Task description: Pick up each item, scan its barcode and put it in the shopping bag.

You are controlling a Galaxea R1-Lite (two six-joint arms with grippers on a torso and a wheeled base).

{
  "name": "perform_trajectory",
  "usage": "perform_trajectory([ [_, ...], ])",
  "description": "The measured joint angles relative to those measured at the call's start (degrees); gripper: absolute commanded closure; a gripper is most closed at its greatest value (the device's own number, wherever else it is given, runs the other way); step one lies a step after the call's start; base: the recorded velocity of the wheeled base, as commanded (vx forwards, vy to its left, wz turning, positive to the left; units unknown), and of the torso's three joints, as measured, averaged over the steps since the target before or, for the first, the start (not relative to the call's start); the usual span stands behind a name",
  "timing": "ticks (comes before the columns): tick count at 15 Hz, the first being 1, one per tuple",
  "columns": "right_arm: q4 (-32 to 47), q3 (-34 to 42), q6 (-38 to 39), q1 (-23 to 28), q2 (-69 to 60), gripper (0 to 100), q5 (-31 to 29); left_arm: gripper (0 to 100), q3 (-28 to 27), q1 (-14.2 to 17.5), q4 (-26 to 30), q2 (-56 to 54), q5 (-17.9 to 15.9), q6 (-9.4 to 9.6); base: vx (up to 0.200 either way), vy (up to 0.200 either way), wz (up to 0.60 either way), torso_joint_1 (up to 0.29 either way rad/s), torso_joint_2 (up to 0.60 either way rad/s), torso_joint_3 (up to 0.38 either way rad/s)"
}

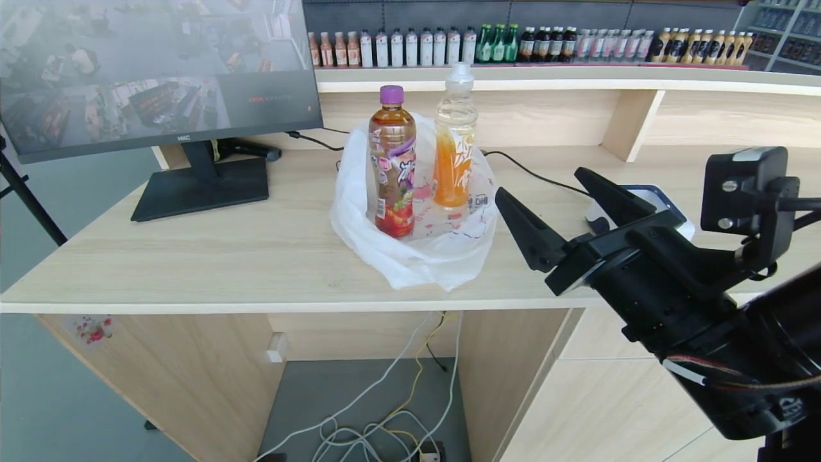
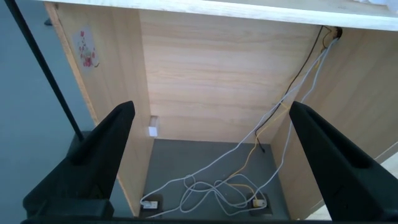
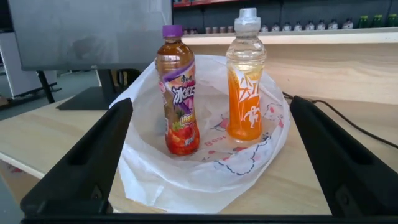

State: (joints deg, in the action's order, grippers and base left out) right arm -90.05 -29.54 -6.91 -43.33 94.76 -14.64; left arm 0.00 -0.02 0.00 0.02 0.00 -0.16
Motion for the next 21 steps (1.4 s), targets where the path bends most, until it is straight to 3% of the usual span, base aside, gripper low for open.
perform_trajectory([
  [21,0.13,0.79,0.00,0.37,0.39,0,-0.09,0,0.00,0.02,0.00,0.00,0.00,-0.09,0.000,-0.200,0.00,0.004,0.00,0.003],
])
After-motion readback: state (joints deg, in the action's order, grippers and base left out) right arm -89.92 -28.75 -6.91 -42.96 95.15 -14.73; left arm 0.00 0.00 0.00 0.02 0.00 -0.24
